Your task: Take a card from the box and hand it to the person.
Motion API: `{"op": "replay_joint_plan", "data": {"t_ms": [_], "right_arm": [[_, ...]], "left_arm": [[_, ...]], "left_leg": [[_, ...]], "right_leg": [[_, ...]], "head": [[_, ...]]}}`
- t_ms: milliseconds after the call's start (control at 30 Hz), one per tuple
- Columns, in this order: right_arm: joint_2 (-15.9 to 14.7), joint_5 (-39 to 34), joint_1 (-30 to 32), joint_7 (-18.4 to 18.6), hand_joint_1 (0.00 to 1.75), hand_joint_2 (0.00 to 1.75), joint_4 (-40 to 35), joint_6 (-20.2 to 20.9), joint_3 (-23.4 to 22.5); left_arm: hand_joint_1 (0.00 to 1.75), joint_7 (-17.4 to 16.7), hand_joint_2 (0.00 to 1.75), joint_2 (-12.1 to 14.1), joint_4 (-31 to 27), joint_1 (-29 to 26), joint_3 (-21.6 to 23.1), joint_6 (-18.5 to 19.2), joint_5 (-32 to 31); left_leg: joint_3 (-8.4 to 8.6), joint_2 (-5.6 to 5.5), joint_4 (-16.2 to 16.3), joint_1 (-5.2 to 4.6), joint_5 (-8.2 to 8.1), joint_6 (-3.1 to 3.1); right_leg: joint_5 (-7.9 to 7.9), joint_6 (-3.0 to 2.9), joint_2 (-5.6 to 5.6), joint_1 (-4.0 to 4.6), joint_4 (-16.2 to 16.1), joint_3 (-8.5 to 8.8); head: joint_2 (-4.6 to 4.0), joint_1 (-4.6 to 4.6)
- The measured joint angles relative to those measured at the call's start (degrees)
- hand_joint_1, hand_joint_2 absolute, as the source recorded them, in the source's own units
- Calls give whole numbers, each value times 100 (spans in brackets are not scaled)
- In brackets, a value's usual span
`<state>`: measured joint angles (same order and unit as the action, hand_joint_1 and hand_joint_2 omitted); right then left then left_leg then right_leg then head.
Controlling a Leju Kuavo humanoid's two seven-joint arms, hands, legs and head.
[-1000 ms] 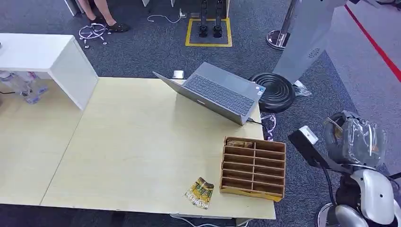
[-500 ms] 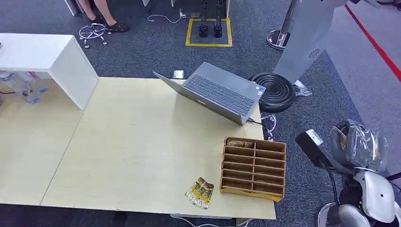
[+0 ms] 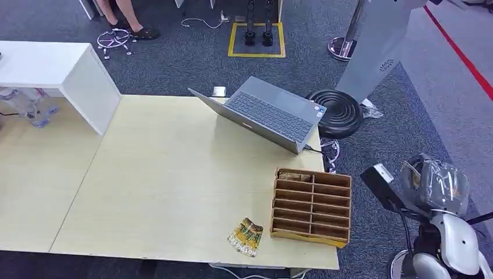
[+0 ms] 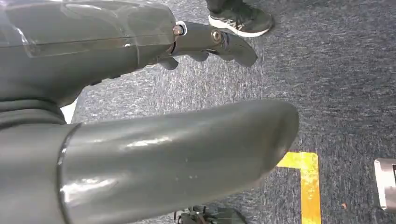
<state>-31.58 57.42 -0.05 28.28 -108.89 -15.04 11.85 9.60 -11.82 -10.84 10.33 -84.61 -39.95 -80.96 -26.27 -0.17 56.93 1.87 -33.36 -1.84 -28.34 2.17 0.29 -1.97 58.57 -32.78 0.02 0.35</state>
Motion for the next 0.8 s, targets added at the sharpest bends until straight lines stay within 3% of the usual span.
{"op": "replay_joint_plan", "data": {"t_ms": [800], "right_arm": [[105, -46, -72, 37, 161, 175, 39, -61, 212]], "left_arm": [[0, -57, 0, 37, 133, 0, 85, 9, -68]], "left_leg": [[0, 0, 0, -1, 0, 0]], "right_leg": [[0, 0, 0, -1, 0, 0]], "head": [[0, -2]]}}
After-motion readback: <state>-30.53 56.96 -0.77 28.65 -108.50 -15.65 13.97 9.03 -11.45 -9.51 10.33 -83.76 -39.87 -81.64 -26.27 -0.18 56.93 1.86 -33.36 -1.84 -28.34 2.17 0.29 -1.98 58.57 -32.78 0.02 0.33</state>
